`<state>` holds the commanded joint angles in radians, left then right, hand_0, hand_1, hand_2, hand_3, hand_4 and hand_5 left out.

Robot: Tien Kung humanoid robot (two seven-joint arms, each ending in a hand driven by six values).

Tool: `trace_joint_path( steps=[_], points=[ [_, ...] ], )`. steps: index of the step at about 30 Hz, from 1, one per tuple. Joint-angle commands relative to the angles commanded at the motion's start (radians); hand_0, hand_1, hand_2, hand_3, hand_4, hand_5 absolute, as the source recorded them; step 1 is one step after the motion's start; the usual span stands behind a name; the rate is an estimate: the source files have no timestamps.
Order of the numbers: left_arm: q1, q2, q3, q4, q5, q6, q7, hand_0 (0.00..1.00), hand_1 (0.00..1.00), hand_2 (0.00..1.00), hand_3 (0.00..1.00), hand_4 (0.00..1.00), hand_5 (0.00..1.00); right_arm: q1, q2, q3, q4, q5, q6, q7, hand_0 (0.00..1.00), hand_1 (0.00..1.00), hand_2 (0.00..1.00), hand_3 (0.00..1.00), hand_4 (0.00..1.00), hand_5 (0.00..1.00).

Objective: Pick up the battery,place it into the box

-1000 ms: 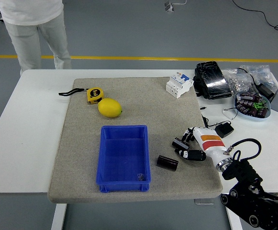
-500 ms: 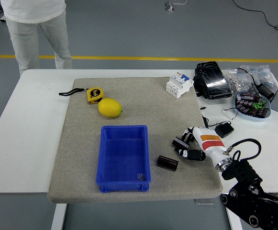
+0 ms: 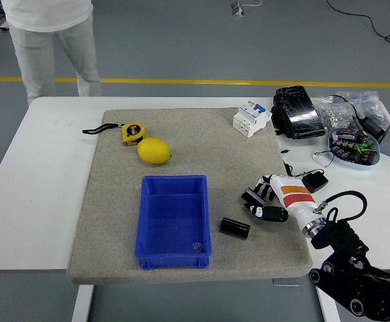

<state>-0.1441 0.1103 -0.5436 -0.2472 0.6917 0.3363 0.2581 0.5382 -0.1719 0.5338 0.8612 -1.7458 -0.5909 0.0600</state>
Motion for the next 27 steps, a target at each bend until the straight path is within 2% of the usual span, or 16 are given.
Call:
trace_joint_path(
  steps=[19,27],
  points=[
    [-0.008,0.002,0.009,0.001,-0.013,0.001,-0.005,0.564,0.545,0.591,0.573,0.634,0.575,0.022,-0.009,0.024,0.055,-0.038,0.004,-0.015,0.25,0.323,0.402,0.447,0.798,0.342],
    [-0.009,0.004,0.01,0.002,-0.015,0.002,-0.006,0.564,0.545,0.589,0.573,0.635,0.576,0.029,-0.014,0.049,0.175,-0.116,0.003,-0.039,0.25,0.324,0.402,0.448,0.798,0.34]
  ],
)
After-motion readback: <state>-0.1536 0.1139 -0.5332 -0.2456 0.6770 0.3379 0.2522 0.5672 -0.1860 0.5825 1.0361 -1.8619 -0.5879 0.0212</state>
